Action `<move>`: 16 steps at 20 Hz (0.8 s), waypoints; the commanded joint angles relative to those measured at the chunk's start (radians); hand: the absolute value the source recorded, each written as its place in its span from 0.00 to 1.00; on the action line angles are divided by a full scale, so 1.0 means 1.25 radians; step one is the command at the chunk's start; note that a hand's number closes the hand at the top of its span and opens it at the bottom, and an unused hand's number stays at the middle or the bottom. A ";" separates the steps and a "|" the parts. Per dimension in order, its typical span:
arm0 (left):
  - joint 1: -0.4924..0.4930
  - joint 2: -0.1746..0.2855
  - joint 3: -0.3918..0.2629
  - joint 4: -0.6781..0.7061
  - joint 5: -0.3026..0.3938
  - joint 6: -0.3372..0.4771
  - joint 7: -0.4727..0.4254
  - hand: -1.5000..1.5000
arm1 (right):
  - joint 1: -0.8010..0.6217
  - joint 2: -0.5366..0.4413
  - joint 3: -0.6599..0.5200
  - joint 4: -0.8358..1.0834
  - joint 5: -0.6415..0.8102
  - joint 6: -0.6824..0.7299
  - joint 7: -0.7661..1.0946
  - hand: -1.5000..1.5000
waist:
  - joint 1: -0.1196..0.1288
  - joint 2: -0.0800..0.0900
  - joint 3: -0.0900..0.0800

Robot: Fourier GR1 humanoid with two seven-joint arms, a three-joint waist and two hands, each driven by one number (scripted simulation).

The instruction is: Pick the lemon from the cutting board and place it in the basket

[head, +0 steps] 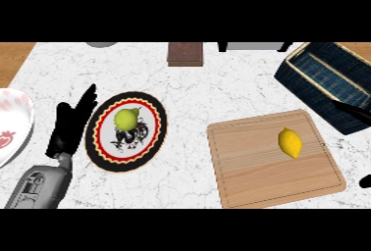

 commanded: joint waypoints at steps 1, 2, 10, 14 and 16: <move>0.012 0.017 0.023 -0.051 0.001 -0.035 0.053 0.50 | -0.026 0.022 -0.023 0.071 0.040 0.032 -0.053 0.00 | 0.002 0.000 0.000; 0.017 -0.012 0.015 -0.029 -0.015 -0.019 0.007 0.50 | -0.022 0.033 -0.015 0.089 0.068 0.019 -0.084 0.00 | 0.001 0.000 0.000; 0.037 -0.018 0.040 -0.017 -0.035 -0.046 -0.014 0.50 | -0.117 0.145 0.004 0.167 0.170 -0.048 -0.052 0.00 | 0.006 0.001 0.000; -0.034 -0.032 0.069 0.074 -0.052 -0.050 -0.029 0.50 | -0.094 0.166 -0.024 0.125 0.177 -0.026 -0.028 0.00 | -0.002 0.000 0.000; 0.002 -0.034 0.065 0.048 -0.060 -0.049 -0.051 0.50 | -0.075 0.206 0.002 0.094 0.203 -0.052 0.003 0.00 | -0.002 -0.001 0.000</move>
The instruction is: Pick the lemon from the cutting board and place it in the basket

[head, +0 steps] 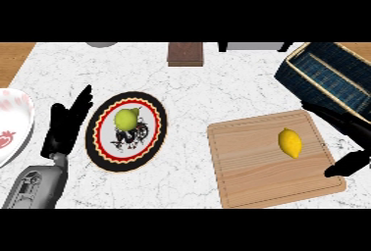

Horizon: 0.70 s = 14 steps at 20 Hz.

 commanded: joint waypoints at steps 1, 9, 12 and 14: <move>0.001 -0.033 -0.001 0.019 -0.021 0.003 -0.024 0.50 | -0.006 0.012 -0.013 -0.024 0.027 0.039 0.018 0.00 | -0.002 -0.001 0.000; -0.052 -0.003 0.047 -0.023 -0.010 -0.036 0.066 0.50 | 0.001 0.076 -0.028 0.005 0.079 -0.008 0.014 0.00 | -0.002 0.000 0.000; -0.005 -0.038 0.016 -0.031 -0.044 -0.018 0.030 0.50 | -0.066 0.091 -0.020 0.052 0.110 0.018 0.038 0.00 | 0.001 0.000 0.000; -0.010 -0.035 0.033 -0.013 -0.050 -0.017 0.015 0.50 | 0.009 0.107 -0.013 -0.017 0.119 0.011 0.056 0.00 | -0.002 -0.001 0.000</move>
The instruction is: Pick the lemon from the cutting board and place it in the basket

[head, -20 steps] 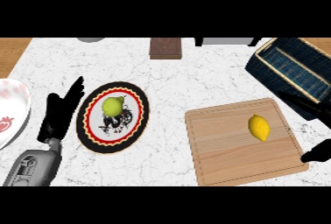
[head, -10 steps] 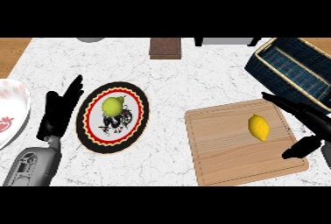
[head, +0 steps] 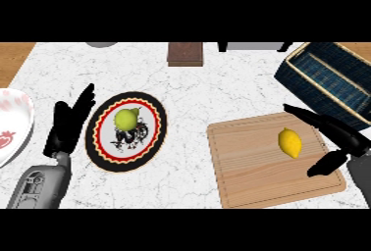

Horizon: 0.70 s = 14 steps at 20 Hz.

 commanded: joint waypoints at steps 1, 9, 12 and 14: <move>0.016 -0.027 -0.005 0.042 -0.022 0.008 -0.064 0.50 | 0.025 0.000 -0.007 0.044 0.035 -0.029 -0.057 0.00 | -0.001 0.001 0.000; 0.031 0.001 0.030 -0.076 0.001 -0.040 0.049 0.50 | -0.053 0.046 -0.025 0.148 0.079 -0.040 -0.058 0.00 | 0.003 0.000 0.000; -0.005 -0.013 0.027 -0.036 -0.019 -0.032 0.037 0.50 | -0.055 0.054 -0.034 0.142 0.083 -0.038 -0.054 0.00 | 0.001 0.001 0.000; 0.015 -0.042 0.007 -0.002 -0.039 -0.011 -0.006 0.50 | -0.011 0.090 -0.015 0.126 0.099 -0.085 -0.043 0.00 | -0.001 0.000 0.000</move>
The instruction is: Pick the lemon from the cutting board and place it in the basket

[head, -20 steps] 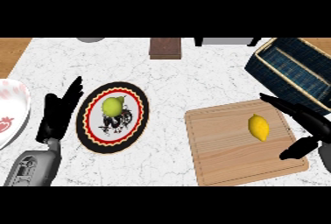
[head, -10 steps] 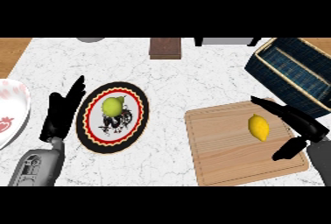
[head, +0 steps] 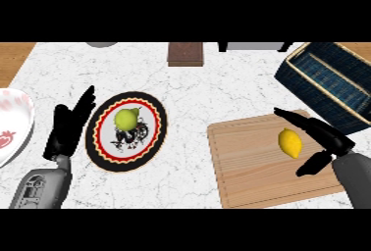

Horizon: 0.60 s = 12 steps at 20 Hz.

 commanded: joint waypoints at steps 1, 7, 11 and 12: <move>-0.022 0.018 0.033 0.031 0.006 -0.014 -0.020 0.50 | 0.061 0.028 0.021 -0.051 0.024 -0.027 -0.003 0.00 | -0.004 -0.001 0.000; 0.016 0.012 0.020 -0.022 0.010 -0.032 0.000 0.50 | 0.021 0.012 0.021 -0.034 0.073 -0.118 -0.056 1.00 | -0.002 -0.001 0.000; -0.002 0.024 0.033 -0.037 0.018 -0.046 0.038 0.50 | -0.016 0.000 0.011 0.034 0.108 -0.183 -0.096 1.00 | 0.000 0.000 0.000; 0.013 -0.018 -0.005 -0.033 -0.018 -0.006 0.021 0.50 | 0.008 0.006 0.041 -0.015 0.141 -0.210 -0.062 1.00 | -0.003 -0.001 0.000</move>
